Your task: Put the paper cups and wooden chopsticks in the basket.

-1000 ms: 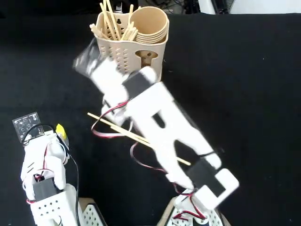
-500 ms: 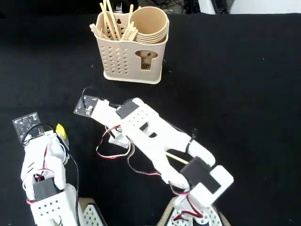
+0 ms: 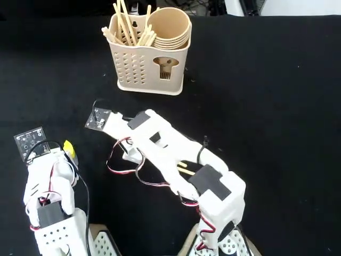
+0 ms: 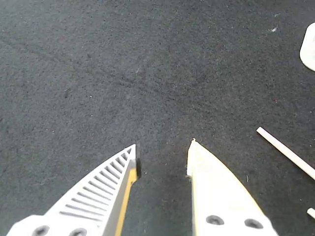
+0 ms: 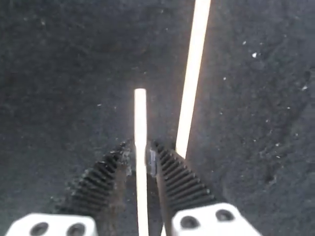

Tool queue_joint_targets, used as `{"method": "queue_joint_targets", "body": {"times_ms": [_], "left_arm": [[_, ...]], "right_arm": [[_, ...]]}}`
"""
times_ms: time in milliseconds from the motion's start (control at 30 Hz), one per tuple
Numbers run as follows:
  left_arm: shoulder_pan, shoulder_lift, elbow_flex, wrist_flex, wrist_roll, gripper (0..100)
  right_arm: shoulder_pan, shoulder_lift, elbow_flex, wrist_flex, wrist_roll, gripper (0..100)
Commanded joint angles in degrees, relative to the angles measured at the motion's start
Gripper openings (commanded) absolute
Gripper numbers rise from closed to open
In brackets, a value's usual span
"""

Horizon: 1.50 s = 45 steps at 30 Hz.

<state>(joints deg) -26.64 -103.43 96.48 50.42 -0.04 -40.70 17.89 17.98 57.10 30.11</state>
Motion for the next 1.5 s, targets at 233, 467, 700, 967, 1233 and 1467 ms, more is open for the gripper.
{"method": "queue_joint_targets", "body": {"times_ms": [233, 467, 700, 967, 1233, 1467], "left_arm": [[0.57, -0.53, 0.75, 0.26, -0.44, 18], [0.57, -0.53, 0.75, 0.26, -0.44, 18], [0.57, -0.53, 0.75, 0.26, -0.44, 18], [0.66, -0.53, 0.75, 0.26, -0.44, 18], [0.66, -0.53, 0.75, 0.26, -0.44, 18], [0.57, -0.53, 0.75, 0.26, -0.44, 18]], "right_arm": [[3.25, -3.91, -4.35, 1.05, 0.00, 1.2], [0.79, -4.70, -12.35, 0.53, -4.31, 1.2], [-0.79, 6.64, -22.20, -0.18, -5.01, 3.0], [-0.79, 10.15, -27.56, 1.49, -8.09, 16.2], [-2.46, 10.24, -25.80, 2.55, -7.91, 16.2], [-3.25, 15.25, -25.89, -0.44, -7.91, 16.2]]}}
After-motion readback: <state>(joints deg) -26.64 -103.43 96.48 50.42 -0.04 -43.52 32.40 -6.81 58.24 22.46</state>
